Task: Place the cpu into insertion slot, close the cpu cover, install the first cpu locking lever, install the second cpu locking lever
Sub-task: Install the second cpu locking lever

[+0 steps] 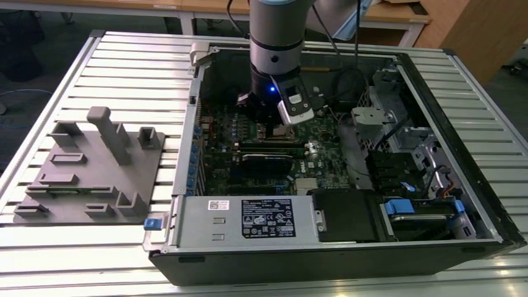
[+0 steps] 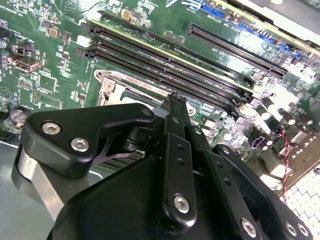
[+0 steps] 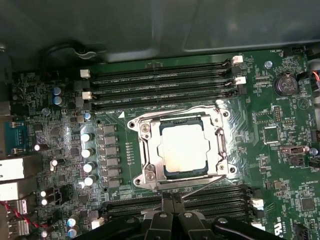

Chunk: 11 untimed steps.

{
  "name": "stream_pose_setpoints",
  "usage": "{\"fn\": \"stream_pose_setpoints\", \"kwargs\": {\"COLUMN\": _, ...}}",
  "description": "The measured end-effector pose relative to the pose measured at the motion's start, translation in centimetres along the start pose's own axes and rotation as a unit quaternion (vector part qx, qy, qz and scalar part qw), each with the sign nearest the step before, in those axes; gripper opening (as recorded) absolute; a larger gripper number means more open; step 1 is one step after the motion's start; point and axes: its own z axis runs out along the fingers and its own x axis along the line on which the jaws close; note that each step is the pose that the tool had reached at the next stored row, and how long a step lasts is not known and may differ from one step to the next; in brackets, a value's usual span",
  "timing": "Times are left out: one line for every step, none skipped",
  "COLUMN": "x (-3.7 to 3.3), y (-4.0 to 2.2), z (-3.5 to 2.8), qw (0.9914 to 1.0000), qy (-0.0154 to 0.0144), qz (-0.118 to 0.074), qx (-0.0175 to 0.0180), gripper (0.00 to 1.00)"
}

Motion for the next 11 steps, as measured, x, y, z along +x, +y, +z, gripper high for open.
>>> {"fn": "stream_pose_setpoints", "kwargs": {"x": 0.04, "y": -0.02, "z": 0.17, "qw": 1.00000, "qy": 0.0000, "qz": 0.000, "qx": 0.0001, "gripper": 0.10}}
{"fn": "stream_pose_setpoints", "kwargs": {"x": 0.10, "y": -0.03, "z": 0.31, "qw": 1.00000, "qy": 0.0000, "qz": 0.000, "qx": 0.0001, "gripper": 0.10}}
{"fn": "stream_pose_setpoints", "kwargs": {"x": 0.14, "y": -0.05, "z": 0.45, "qw": 1.00000, "qy": 0.0000, "qz": 0.000, "qx": 0.0001, "gripper": 0.10}}
{"fn": "stream_pose_setpoints", "kwargs": {"x": 0.15, "y": -0.05, "z": 0.59, "qw": 1.00000, "qy": 0.0001, "qz": 0.000, "qx": 0.0001, "gripper": 0.10}}
{"fn": "stream_pose_setpoints", "kwargs": {"x": 0.16, "y": -0.06, "z": 0.72, "qw": 1.00000, "qy": 0.0001, "qz": 0.000, "qx": 0.0001, "gripper": 0.10}}
{"fn": "stream_pose_setpoints", "kwargs": {"x": 0.18, "y": -0.07, "z": 0.81, "qw": 1.00000, "qy": 0.0001, "qz": 0.000, "qx": 0.0001, "gripper": 0.10}}
{"fn": "stream_pose_setpoints", "kwargs": {"x": 0.22, "y": -0.08, "z": 0.87, "qw": 1.00000, "qy": 0.0001, "qz": 0.000, "qx": 0.0001, "gripper": 0.10}}
{"fn": "stream_pose_setpoints", "kwargs": {"x": 0.26, "y": -0.09, "z": 0.93, "qw": 1.00000, "qy": 0.0001, "qz": 0.000, "qx": 0.0001, "gripper": 0.10}}
{"fn": "stream_pose_setpoints", "kwargs": {"x": 0.34, "y": -0.11, "z": 0.97, "qw": 1.00000, "qy": 0.0001, "qz": 0.000, "qx": 0.0002, "gripper": 0.10}}
{"fn": "stream_pose_setpoints", "kwargs": {"x": 0.48, "y": -0.12, "z": 1.00, "qw": 1.00000, "qy": 0.0001, "qz": 0.000, "qx": 0.0002, "gripper": 0.10}}
{"fn": "stream_pose_setpoints", "kwargs": {"x": 0.62, "y": -0.14, "z": 1.02, "qw": 1.00000, "qy": 0.0001, "qz": 0.000, "qx": 0.0001, "gripper": 0.10}}
